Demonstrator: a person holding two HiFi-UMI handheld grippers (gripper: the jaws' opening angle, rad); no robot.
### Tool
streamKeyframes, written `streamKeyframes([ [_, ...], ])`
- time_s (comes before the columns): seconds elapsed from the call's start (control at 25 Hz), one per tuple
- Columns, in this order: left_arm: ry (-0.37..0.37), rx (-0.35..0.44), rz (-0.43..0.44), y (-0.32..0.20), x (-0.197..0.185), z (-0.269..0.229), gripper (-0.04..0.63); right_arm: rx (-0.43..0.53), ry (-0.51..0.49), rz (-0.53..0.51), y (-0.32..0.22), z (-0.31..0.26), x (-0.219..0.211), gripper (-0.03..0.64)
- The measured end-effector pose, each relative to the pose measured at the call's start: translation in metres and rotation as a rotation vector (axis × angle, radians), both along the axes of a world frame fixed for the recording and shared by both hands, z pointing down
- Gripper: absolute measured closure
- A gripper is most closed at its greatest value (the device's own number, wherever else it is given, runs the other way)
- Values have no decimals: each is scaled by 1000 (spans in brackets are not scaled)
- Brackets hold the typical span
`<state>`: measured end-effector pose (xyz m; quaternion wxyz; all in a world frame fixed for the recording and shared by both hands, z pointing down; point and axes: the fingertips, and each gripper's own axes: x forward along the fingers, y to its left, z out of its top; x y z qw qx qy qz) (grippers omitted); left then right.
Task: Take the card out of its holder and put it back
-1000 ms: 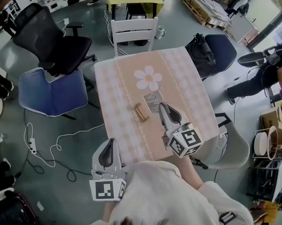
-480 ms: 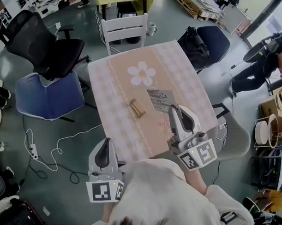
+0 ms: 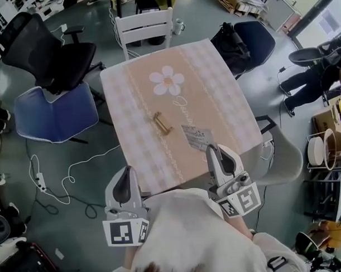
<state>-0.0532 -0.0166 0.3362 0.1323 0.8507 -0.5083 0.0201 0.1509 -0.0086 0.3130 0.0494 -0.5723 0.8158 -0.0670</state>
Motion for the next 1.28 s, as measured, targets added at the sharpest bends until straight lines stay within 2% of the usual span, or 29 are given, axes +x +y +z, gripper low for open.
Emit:
streamKeyframes([
  [0.24, -7, -7, 5, 5, -5, 4, 595, -19, -13, 32, 19, 15, 1, 601],
  [0.56, -37, 21, 41, 10, 3, 2, 595, -38, 2, -26, 28, 26, -13, 601],
  [0.8, -6, 5, 68, 13, 16, -1, 595, -50, -16, -36, 30, 26, -15, 601],
  [0.96, -9, 21, 97, 15, 19, -4, 595, -56, 9, -33, 29, 29, -13, 601],
  [1.28, -15, 20, 99, 16, 19, -4, 595, -51, 37, -46, 28, 28, -18, 601],
])
